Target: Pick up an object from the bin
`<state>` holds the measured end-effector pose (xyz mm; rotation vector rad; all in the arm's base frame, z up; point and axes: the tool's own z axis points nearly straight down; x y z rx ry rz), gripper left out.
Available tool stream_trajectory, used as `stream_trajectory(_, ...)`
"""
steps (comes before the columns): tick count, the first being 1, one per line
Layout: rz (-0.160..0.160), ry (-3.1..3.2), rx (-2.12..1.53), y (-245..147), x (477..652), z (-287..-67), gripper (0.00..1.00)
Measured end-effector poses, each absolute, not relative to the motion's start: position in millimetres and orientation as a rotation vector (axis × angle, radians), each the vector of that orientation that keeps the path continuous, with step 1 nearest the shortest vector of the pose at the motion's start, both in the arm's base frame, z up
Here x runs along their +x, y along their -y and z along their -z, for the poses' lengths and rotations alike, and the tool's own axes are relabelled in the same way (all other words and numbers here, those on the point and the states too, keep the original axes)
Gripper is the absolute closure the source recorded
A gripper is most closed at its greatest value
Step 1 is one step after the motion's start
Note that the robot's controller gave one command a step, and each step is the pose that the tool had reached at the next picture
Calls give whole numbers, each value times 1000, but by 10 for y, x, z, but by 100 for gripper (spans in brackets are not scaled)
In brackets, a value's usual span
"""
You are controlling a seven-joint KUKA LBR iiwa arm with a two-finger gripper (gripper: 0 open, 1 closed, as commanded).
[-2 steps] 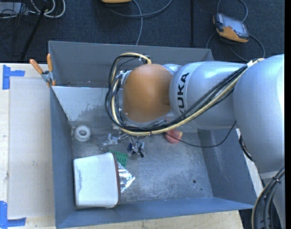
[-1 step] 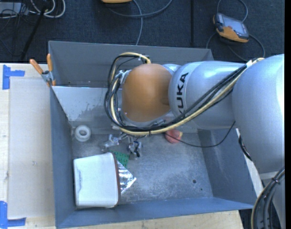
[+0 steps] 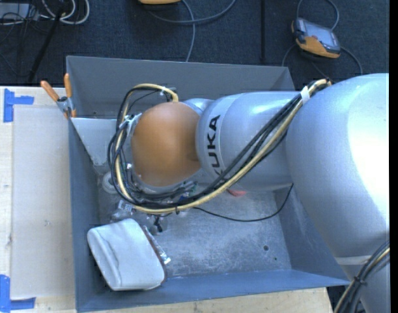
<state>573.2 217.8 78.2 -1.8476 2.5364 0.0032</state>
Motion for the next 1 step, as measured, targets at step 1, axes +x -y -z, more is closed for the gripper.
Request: stream_trajectory(1, 2, -2521, -1857, -2375, 5867, -1945, 100)
